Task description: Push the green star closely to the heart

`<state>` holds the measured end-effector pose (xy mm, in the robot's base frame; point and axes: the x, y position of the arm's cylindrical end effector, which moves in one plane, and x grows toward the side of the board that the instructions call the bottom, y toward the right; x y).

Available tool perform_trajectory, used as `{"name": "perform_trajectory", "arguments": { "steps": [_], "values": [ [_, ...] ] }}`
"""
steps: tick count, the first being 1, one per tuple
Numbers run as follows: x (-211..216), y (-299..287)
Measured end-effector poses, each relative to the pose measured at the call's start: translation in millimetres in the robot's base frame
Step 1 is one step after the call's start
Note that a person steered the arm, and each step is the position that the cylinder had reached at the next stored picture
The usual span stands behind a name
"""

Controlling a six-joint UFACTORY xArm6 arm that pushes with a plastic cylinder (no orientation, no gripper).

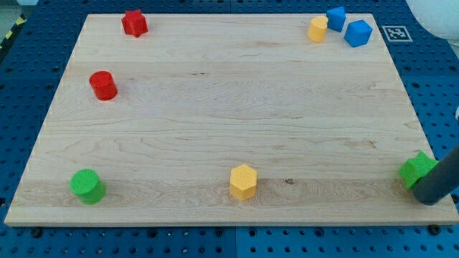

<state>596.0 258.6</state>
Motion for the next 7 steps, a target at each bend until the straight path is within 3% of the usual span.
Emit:
{"name": "perform_trajectory", "arguments": {
  "steps": [3, 7],
  "values": [
    [-0.5, 6.9],
    [-39.3, 13.8]
  ]
}}
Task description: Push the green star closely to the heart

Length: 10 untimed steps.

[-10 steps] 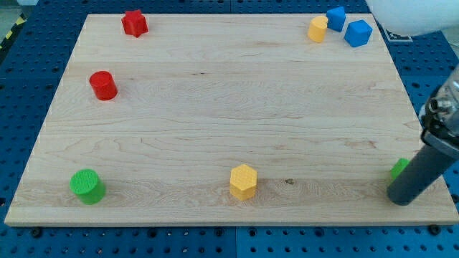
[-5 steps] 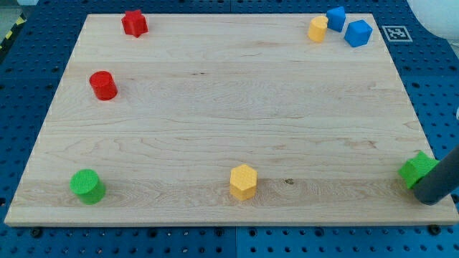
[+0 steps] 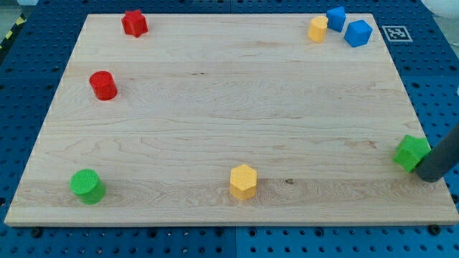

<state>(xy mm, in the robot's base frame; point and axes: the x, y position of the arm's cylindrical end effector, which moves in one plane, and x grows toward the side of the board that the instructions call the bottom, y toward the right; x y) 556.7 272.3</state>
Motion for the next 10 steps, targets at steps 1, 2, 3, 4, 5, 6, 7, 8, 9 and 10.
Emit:
{"name": "perform_trajectory", "arguments": {
  "steps": [1, 2, 3, 4, 5, 6, 7, 8, 9, 10],
  "values": [
    [-20.1, -8.3],
    [-44.2, -26.1],
    [-76.3, -46.9],
    [-118.8, -56.1],
    [-157.7, -67.6],
    [-199.3, -79.6],
    [-234.1, -93.4],
    [-235.9, -120.8],
    [-241.6, -148.3],
    [-274.0, -148.3]
  ]
}}
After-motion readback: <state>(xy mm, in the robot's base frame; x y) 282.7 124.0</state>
